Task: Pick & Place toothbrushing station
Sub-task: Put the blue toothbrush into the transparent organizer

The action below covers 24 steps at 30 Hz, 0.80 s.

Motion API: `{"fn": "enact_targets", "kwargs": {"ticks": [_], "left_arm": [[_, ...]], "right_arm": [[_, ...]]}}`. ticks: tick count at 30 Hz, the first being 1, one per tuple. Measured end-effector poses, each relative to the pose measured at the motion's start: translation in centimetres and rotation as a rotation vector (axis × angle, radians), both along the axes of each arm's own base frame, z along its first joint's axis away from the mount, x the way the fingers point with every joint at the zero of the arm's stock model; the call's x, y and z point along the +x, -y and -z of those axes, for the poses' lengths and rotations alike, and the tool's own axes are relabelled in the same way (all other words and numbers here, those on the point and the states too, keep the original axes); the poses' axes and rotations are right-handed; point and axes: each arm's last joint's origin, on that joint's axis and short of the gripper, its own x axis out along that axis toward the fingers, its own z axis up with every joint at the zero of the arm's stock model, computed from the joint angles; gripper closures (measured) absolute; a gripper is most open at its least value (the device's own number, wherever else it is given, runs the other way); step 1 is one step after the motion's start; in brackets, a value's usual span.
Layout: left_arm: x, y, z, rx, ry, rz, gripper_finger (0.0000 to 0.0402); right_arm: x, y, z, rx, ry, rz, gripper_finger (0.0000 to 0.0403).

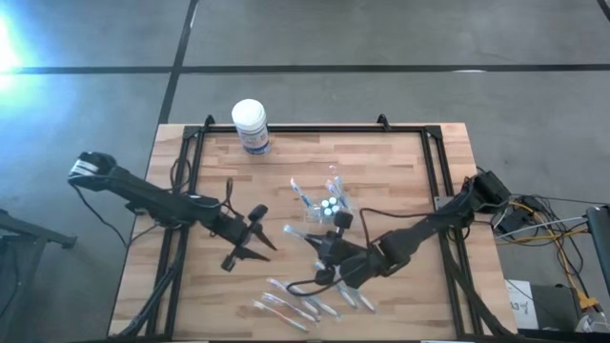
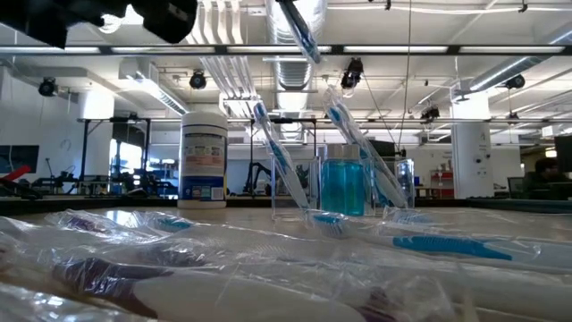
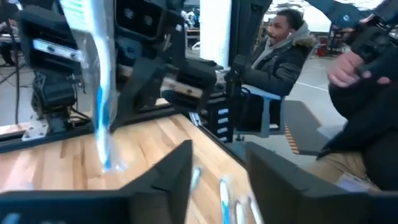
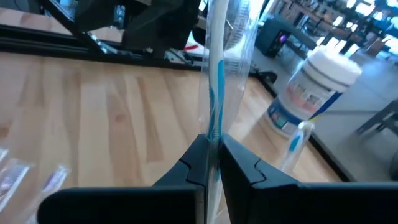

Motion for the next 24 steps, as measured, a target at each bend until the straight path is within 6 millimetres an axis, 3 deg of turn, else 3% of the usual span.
{"fn": "enact_targets", "kwargs": {"ticks": [5,10,24], "left_arm": [[1.3,-0.1,-1.3,-0.032,0.019,-0.152,0.0174],[2.0,0.1,-2.5,-0.043,0.099,-0.166,0.0127],[3.9,0.3,-2.5,-0.037,0.133,-0.275,0.0108]], "right_arm": [[0.4,0.0,-0.6,-0.054,0.029,-0.03,0.0386],[0.6,-0.1,-1.1,-0.083,0.055,-0.049,0.0386],[1.2,0.0,-1.7,-0.076,0.114,-0.086,0.0385]]}}
